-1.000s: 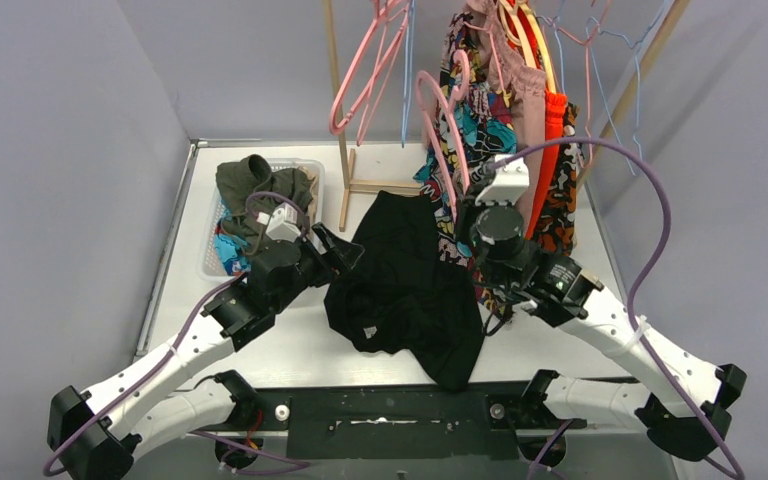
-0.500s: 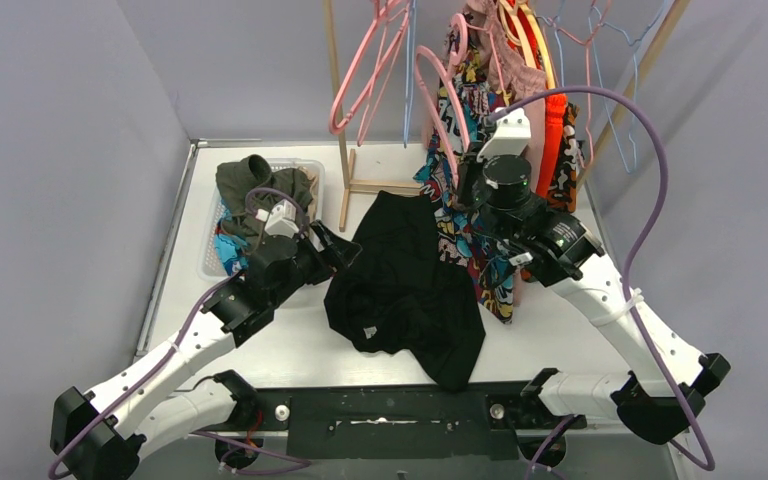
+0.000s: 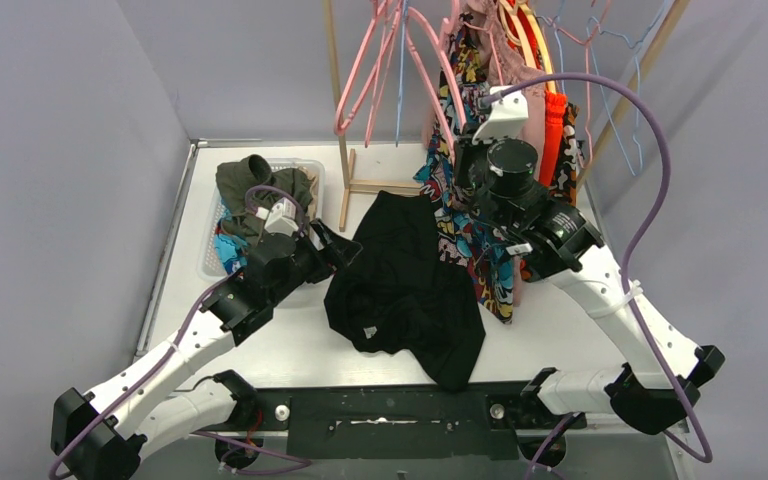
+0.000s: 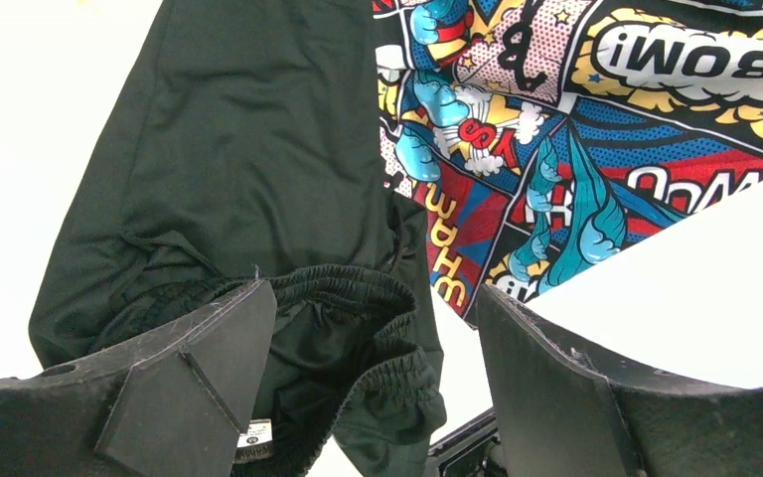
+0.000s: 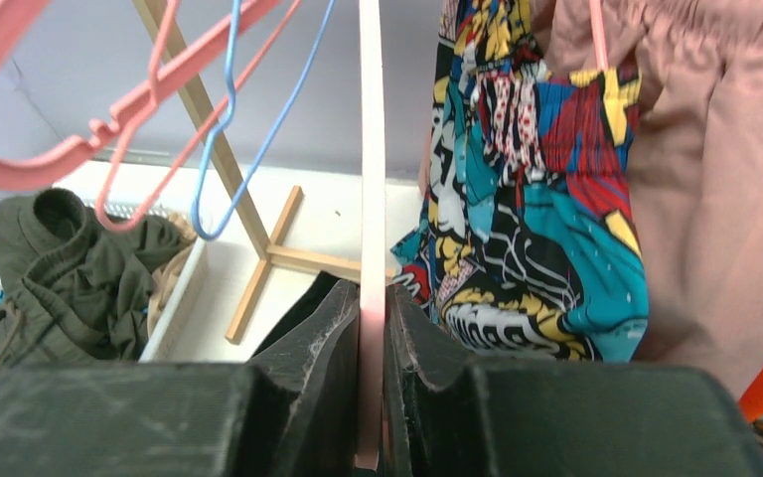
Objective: Remove the shorts from the hanger
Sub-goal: Place the hanger on the clothes rod.
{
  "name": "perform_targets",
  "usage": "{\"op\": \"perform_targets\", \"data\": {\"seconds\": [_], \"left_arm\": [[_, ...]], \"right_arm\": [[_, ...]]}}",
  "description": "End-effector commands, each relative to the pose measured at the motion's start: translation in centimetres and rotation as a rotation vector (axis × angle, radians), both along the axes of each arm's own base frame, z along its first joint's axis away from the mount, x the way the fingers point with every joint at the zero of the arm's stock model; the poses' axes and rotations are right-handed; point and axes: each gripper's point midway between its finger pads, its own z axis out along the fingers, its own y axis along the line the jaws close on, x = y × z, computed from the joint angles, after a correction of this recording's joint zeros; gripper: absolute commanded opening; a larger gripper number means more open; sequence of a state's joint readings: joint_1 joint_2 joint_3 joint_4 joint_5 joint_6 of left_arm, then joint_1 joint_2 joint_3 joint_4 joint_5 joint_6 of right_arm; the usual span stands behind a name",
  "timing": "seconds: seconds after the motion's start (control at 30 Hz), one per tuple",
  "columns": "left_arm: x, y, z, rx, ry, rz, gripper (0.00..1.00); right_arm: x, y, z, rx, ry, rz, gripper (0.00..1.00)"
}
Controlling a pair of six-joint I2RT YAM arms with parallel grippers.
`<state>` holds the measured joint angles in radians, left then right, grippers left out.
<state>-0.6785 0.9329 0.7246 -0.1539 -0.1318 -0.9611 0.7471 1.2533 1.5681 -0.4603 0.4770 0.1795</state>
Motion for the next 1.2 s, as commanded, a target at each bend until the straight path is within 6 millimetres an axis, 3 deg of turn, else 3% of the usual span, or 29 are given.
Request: {"op": "perform_targets", "data": {"seconds": [0.0, 0.43, 0.57, 0.8, 1.03, 1.13, 1.17], "left_arm": [[0.2, -0.5, 3.4, -0.056, -0.062, -0.023, 0.74], [-0.2, -1.1, 2.6, -0.086, -0.030, -0.046, 0.74], [-0.2, -1.2, 2.6, -0.087, -0.030, -0.052, 0.74], [-0.3, -1.1, 2.4, -0.090, -0.029, -0.056, 0.74], [-0.4, -1.4, 2.3, -0.079, -0.031, -0.079, 0.74], [-0.5, -1.7, 2.3, -0.072, -0.036, -0.100, 0.74], [-0.5, -1.8, 2.3, -0.072, -0.035, -0.105, 0.74]], "right_arm": [[0.6, 0.3, 5.0, 0.031, -0.123, 0.002, 0.00], [3.0, 0.5, 6.5, 0.009, -0.091, -0.008, 0.00], [4.5, 0.6, 5.2, -0.029, -0.017, -0.009, 0.00], [5.3, 0.4, 4.4, -0.027, 0.031, -0.011, 0.00], [4.9, 0.2, 3.9, 0.019, 0.019, -0.016, 0.26], [4.5, -0.1, 4.3, 0.043, 0.000, -0.010, 0.50], [4.2, -0.3, 4.5, 0.054, -0.009, -0.009, 0.54]]}}
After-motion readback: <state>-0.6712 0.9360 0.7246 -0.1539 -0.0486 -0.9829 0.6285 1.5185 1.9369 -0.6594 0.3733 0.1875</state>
